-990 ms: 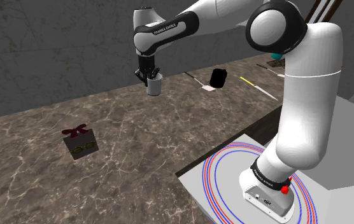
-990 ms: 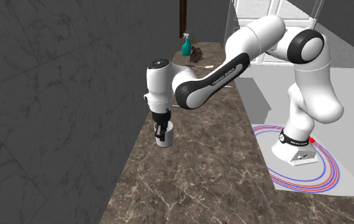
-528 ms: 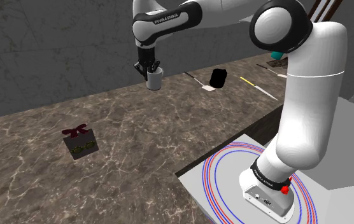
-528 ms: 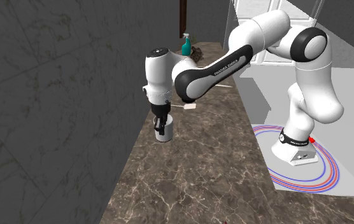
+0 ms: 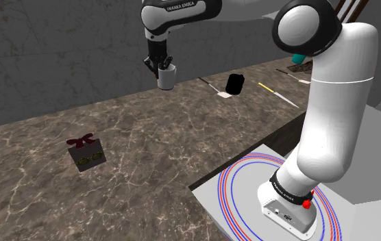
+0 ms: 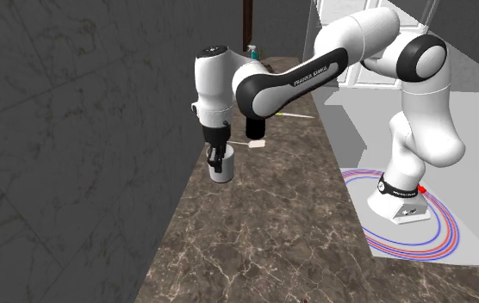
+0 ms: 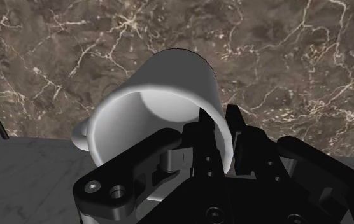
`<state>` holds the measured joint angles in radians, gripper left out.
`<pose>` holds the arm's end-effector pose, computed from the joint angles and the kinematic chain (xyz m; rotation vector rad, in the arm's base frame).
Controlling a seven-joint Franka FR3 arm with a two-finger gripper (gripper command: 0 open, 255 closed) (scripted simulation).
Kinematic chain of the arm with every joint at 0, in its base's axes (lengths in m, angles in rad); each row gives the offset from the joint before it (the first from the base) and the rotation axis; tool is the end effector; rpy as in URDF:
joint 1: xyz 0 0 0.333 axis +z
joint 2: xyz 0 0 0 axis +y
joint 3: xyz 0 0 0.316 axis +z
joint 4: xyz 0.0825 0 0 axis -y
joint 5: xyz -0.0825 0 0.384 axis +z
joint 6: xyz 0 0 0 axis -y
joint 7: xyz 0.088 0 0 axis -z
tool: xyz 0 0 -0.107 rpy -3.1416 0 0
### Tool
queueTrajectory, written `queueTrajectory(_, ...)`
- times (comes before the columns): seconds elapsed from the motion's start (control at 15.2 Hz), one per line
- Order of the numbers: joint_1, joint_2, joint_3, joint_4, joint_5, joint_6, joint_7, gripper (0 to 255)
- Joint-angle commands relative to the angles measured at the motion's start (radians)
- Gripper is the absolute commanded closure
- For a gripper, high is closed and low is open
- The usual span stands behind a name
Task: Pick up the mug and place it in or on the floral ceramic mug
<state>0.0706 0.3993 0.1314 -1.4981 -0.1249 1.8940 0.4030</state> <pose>0.6669 0.1145 0.4417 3.0658 -0.2636 0.0315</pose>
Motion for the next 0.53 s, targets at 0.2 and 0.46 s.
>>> queueTrajectory(0.2,0.0,-0.009,0.001,0.054,0.003,-0.063,-0.007,255)
queueTrajectory(0.46,0.002,-0.011,0.001,0.105,0.005,-0.116,-0.012,255)
